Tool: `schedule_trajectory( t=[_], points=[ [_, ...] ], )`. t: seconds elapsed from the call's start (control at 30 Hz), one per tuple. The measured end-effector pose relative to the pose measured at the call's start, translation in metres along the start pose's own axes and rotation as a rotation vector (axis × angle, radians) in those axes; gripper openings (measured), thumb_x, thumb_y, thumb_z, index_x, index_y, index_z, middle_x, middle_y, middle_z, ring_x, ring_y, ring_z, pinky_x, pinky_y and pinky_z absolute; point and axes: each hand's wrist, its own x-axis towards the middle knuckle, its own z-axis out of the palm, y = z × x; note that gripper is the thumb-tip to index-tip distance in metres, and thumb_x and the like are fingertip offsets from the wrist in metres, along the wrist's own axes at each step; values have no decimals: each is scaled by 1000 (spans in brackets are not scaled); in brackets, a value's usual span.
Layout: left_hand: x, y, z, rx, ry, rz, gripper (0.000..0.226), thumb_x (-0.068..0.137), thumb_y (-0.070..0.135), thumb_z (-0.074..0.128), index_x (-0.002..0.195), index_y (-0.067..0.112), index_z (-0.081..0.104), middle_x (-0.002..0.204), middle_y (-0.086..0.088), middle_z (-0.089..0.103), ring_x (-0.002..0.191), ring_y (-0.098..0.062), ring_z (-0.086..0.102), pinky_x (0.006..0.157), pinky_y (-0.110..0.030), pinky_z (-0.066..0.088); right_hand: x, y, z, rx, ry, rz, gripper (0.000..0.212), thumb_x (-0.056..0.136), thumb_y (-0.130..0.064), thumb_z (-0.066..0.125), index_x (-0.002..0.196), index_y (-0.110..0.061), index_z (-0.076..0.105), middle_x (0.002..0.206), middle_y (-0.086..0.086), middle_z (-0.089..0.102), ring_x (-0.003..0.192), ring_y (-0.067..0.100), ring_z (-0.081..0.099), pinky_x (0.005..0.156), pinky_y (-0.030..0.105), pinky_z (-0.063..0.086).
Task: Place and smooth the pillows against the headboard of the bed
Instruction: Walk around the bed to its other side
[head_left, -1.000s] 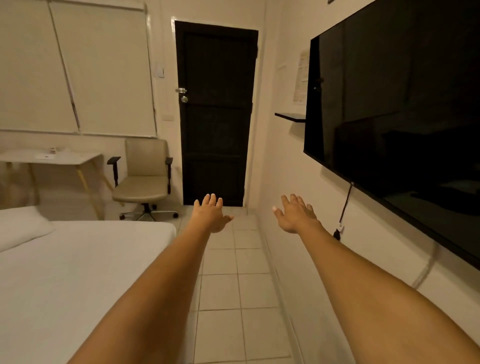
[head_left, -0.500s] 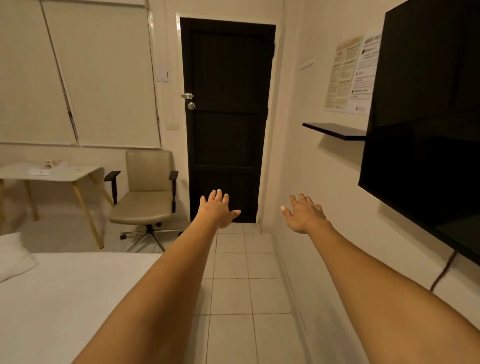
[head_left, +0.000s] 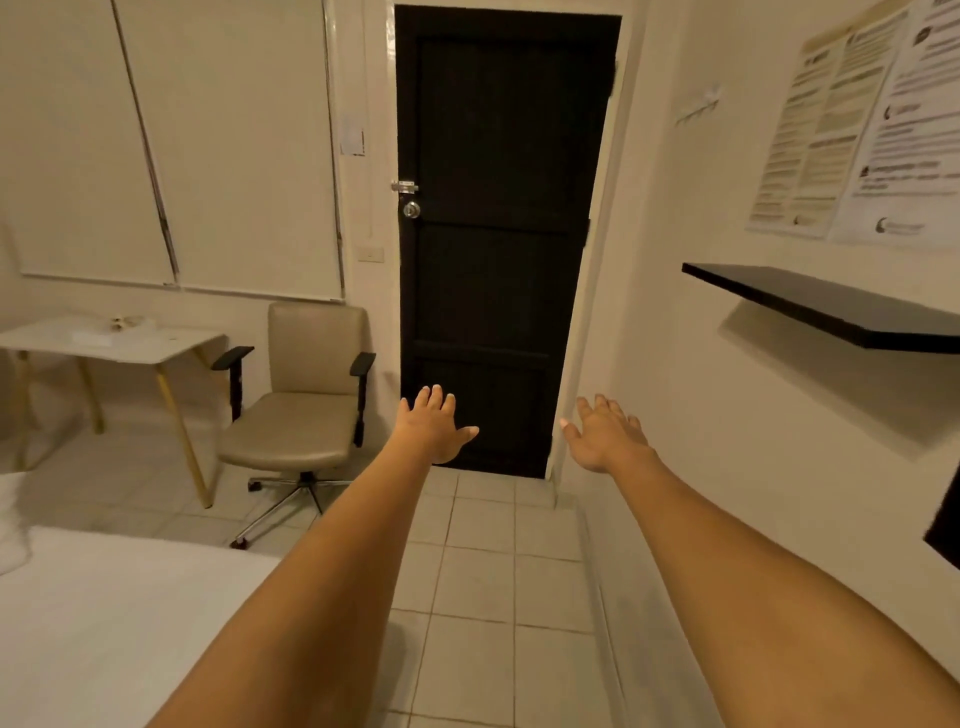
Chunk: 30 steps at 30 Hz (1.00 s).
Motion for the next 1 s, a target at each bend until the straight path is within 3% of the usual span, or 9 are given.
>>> schedule_trajectory(
  t=[0.43,0.8,1.0],
  points=[
    [198,-27,11,7,-41,-59,76,99,54,28,155,11,1,163,-11,-5,150,-27,-7,120,-50,2,218,-15,32,31,-27,-107,64,102,-48,22,156,-16,7,163,12,3,151,29,2,120,47,10],
    [406,-86,-2,69,-43,-9,75,99,56,25,156,13,2,163,-10,-4,150,-29,-6,120,-50,3,418,-56,48,56,-18,-40,64,102,-48,22,156,-17,7,163,11,3,151,29,0,120,47,8],
    [482,-129,-5,63,-52,-28,75,99,56,26,156,13,2,163,-10,-5,150,-28,-6,119,-49,2,501,-91,52,40,-20,-44,64,102,-48,23,156,-17,8,163,12,4,151,29,1,120,48,9]
  ],
)
